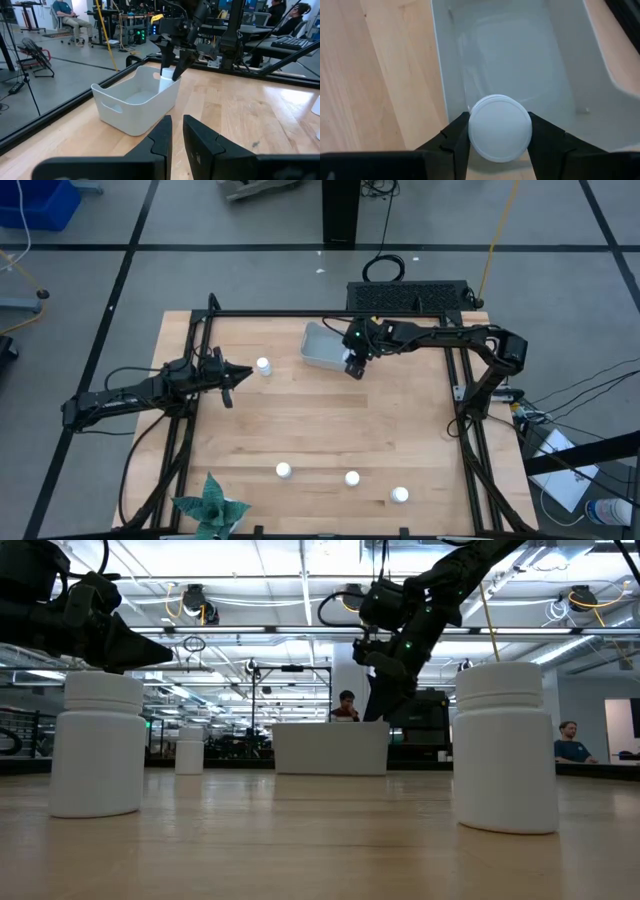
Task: Pick and place pill bottles into a basket
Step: Put the white pill bottle into the gray bin
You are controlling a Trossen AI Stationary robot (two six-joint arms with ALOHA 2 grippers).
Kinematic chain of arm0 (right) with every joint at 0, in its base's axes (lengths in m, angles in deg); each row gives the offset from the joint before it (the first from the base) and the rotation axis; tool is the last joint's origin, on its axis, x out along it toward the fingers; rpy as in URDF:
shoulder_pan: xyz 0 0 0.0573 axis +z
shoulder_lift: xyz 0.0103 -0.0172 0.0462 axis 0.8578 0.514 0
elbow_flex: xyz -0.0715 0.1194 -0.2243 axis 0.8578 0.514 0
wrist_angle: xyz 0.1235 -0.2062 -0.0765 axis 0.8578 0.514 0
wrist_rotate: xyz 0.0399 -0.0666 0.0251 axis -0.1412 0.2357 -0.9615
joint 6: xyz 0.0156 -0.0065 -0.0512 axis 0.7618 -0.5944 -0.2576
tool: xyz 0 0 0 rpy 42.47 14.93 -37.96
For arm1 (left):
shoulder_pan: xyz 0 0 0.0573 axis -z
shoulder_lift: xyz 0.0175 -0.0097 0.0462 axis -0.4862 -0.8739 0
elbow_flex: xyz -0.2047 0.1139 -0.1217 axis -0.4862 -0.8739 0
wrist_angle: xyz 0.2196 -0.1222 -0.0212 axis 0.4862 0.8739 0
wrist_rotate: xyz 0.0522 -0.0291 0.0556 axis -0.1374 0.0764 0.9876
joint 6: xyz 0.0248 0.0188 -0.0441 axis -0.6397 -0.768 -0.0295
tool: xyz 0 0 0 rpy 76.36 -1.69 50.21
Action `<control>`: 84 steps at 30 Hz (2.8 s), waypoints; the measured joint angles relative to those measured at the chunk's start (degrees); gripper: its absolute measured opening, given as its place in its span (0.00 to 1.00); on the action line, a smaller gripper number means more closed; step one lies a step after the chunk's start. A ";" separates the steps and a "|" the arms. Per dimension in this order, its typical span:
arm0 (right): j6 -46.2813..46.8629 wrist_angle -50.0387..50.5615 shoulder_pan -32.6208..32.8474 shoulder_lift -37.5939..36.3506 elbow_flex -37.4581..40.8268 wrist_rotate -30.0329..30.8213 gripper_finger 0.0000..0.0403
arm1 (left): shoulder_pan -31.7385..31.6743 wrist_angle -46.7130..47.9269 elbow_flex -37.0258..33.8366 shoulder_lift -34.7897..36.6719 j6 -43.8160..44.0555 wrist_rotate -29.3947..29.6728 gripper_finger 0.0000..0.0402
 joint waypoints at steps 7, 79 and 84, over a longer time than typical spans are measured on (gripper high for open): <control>1.16 0.37 0.04 0.01 0.00 0.00 0.54 | 0.02 0.02 0.00 0.00 0.02 0.00 0.13; -3.62 9.63 1.15 10.42 -16.00 0.65 0.41 | 0.00 1.26 0.00 0.00 -0.56 0.00 0.13; -3.57 14.19 -0.78 10.38 -15.96 2.02 0.42 | 0.01 1.49 0.00 0.01 -0.55 -0.02 0.13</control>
